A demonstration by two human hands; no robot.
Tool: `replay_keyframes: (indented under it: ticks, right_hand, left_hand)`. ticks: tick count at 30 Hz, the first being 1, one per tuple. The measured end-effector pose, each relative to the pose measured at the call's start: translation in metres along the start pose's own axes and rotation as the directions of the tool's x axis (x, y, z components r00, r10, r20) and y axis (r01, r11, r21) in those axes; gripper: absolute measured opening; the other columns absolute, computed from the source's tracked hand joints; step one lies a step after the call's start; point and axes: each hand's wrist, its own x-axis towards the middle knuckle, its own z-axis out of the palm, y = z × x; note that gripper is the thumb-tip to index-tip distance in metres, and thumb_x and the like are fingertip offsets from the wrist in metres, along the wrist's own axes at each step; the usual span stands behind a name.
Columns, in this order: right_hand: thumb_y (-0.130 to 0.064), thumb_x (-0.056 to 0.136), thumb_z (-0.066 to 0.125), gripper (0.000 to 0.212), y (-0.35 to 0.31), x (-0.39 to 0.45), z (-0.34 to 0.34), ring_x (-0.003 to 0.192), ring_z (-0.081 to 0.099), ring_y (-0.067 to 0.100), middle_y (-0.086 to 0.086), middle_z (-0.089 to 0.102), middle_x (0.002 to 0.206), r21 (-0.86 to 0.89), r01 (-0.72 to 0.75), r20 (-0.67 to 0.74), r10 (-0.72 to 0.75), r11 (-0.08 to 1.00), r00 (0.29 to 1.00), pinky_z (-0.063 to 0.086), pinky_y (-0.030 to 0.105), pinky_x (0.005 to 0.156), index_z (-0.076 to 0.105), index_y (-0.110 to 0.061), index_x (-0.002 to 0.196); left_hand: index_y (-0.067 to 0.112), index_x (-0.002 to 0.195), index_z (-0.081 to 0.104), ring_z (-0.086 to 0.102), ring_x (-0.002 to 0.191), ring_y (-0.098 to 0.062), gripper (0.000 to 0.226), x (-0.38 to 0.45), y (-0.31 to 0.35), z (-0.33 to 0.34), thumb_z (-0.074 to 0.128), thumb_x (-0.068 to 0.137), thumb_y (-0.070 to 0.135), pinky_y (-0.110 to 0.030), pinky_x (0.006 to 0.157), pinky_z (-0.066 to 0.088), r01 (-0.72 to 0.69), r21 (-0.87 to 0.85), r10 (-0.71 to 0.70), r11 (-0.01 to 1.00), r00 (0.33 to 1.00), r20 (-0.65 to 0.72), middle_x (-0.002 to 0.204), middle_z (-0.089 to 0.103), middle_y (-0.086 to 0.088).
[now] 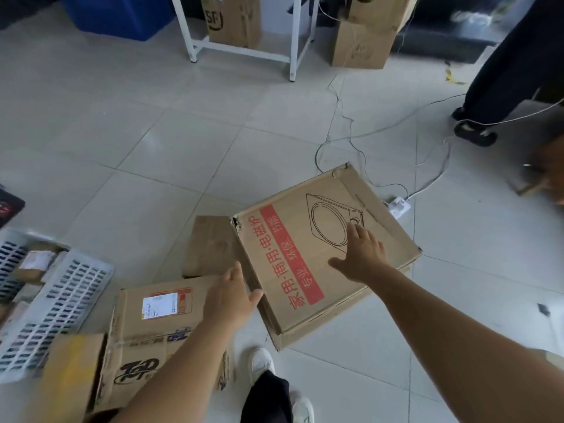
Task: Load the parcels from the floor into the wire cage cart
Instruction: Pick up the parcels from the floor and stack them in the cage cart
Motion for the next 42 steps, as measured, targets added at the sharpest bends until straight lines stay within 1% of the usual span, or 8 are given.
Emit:
replay_keyframes:
  ticks: [12, 19, 22, 25, 28, 30, 39, 42]
  right_hand:
    - [-0.054, 0.078, 0.073, 0.11, 0.064, 0.121, 0.014, 0.146, 0.02, 0.03, 0.009, 0.018, 0.16, 0.036, -0.187, 0.073, 0.184, 0.982, 0.98, 0.021, 0.048, 0.117, 0.005, -0.014, 0.155]
    - [-0.05, 0.076, 0.075, 0.102, 0.12, 0.19, 0.029, 0.141, 0.027, 0.032, 0.011, 0.027, 0.154, -0.032, -0.123, 0.123, 0.126, 0.992, 0.984, 0.028, 0.049, 0.113, 0.016, -0.011, 0.15]
    - [-0.051, 0.075, 0.076, 0.108, 0.143, 0.215, 0.037, 0.143, 0.024, 0.032, 0.01, 0.021, 0.157, -0.055, -0.084, 0.168, 0.092, 0.995, 0.981, 0.026, 0.049, 0.113, 0.012, -0.011, 0.152]
    - [-0.051, 0.071, 0.079, 0.119, 0.161, 0.231, 0.045, 0.141, 0.026, 0.033, 0.011, 0.019, 0.157, -0.014, -0.066, 0.206, 0.068, 0.998, 0.976, 0.03, 0.049, 0.112, 0.003, -0.012, 0.154]
    - [-0.052, 0.068, 0.081, 0.128, 0.172, 0.243, 0.053, 0.135, 0.035, 0.036, 0.012, 0.025, 0.152, 0.097, -0.06, 0.244, 0.035, 0.993, 0.969, 0.038, 0.05, 0.107, -0.007, -0.013, 0.153]
    - [-0.047, 0.066, 0.084, 0.13, 0.176, 0.248, 0.056, 0.131, 0.04, 0.038, 0.014, 0.029, 0.149, 0.171, -0.067, 0.268, 0.019, 0.983, 0.963, 0.042, 0.051, 0.104, -0.009, -0.018, 0.151]
    - [-0.029, 0.061, 0.091, 0.119, 0.187, 0.255, 0.065, 0.124, 0.041, 0.036, 0.016, 0.037, 0.14, 0.298, -0.073, 0.242, -0.002, 0.952, 0.97, 0.043, 0.054, 0.097, 0.01, -0.022, 0.148]
    - [-0.027, 0.061, 0.091, 0.113, 0.181, 0.247, 0.056, 0.121, 0.041, 0.035, 0.014, 0.038, 0.137, 0.323, -0.04, 0.216, -0.033, 0.945, 0.976, 0.044, 0.054, 0.098, 0.016, -0.021, 0.145]
  left_hand:
    - [0.011, 0.154, 0.006, 0.036, 0.138, -0.028, 0.088, 0.107, 0.015, 0.03, 0.054, 0.091, 0.05, -0.041, 0.106, 0.039, 0.125, -0.153, -0.108, 0.98, 0.987, 0.117, 0.154, 0.028, -0.01]
    - [0.015, 0.146, 0.021, 0.059, 0.113, -0.025, 0.078, 0.134, 0.022, 0.074, 0.061, 0.086, 0.046, -0.041, 0.089, 0.054, 0.316, -0.235, -0.279, 0.919, 0.944, 0.177, 0.134, 0.052, -0.005]
    - [0.008, 0.146, 0.02, 0.057, 0.114, -0.026, 0.081, 0.135, 0.033, 0.098, 0.062, 0.087, 0.044, -0.039, 0.088, 0.053, 0.419, -0.282, -0.377, 0.863, 0.906, 0.193, 0.135, 0.048, -0.009]
    - [0.008, 0.138, 0.026, 0.06, 0.1, -0.023, 0.077, 0.137, 0.043, 0.115, 0.071, 0.082, 0.036, -0.033, 0.074, 0.055, 0.501, -0.386, -0.472, 0.775, 0.864, 0.175, 0.122, 0.053, -0.008]
    - [0.011, 0.139, 0.027, 0.06, 0.108, -0.027, 0.087, 0.138, 0.042, 0.128, 0.08, 0.073, 0.028, -0.043, 0.084, 0.055, 0.522, -0.437, -0.52, 0.732, 0.843, 0.138, 0.126, 0.052, -0.009]
    - [0.019, 0.129, 0.031, 0.062, 0.104, -0.025, 0.079, 0.139, 0.042, 0.131, 0.083, 0.069, 0.02, -0.041, 0.081, 0.056, 0.532, -0.512, -0.553, 0.674, 0.824, 0.128, 0.118, 0.056, -0.005]
    - [0.051, 0.104, 0.028, 0.063, 0.1, -0.019, 0.08, 0.133, 0.053, 0.13, 0.088, 0.06, 0.021, -0.051, 0.085, 0.054, 0.484, -0.724, -0.601, 0.492, 0.79, 0.12, 0.11, 0.062, 0.007]
    - [0.043, 0.108, 0.033, 0.064, 0.099, -0.02, 0.074, 0.124, 0.056, 0.127, 0.085, 0.065, 0.013, -0.046, 0.082, 0.055, 0.447, -0.779, -0.602, 0.439, 0.79, 0.115, 0.109, 0.063, 0.004]
